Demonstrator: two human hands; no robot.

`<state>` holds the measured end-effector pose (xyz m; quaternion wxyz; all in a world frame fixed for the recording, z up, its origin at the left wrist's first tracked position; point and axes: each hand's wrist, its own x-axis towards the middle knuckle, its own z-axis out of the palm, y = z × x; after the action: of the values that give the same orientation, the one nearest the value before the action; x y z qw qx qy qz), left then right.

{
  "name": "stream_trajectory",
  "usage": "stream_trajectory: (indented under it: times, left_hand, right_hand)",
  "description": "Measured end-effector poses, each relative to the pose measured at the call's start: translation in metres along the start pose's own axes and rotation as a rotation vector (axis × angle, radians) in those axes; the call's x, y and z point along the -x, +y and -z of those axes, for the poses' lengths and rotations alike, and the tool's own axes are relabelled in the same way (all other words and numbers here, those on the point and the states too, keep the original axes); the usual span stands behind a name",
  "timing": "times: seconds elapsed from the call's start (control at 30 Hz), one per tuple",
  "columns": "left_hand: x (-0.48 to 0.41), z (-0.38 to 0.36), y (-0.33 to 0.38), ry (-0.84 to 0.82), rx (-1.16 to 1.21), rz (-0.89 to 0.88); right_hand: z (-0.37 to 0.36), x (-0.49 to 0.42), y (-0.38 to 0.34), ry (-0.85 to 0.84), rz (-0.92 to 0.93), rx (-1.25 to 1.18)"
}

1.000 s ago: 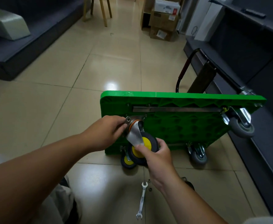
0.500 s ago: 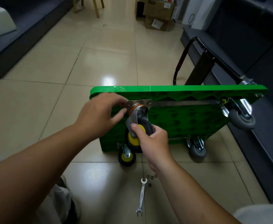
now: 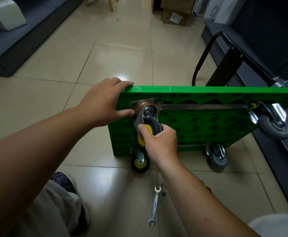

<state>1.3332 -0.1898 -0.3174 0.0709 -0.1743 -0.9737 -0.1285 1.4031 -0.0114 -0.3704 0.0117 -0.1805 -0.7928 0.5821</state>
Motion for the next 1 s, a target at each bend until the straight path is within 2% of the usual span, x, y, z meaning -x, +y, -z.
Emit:
stream_trajectory:
  times: [0.2, 0.43, 0.6, 0.9, 1.0]
  left_hand:
    - [-0.005, -0.010, -0.003, 0.075, 0.044, 0.006]
    - [-0.012, -0.017, -0.004, 0.072, 0.111, 0.012]
    - [-0.011, -0.019, -0.002, 0.078, 0.103, 0.016]
    - [-0.012, -0.023, -0.001, 0.138, 0.090, 0.020]
    - [-0.014, -0.024, 0.000, 0.142, 0.090, 0.027]
  right_hand:
    - [-0.007, 0.002, 0.004, 0.054, 0.017, -0.015]
    - [-0.011, 0.015, 0.006, 0.124, 0.079, -0.075]
    - [-0.011, 0.008, 0.008, 0.129, 0.044, -0.087]
    - [-0.023, -0.005, 0.007, 0.097, -0.077, -0.289]
    - [-0.024, -0.008, 0.009, 0.082, -0.074, -0.282]
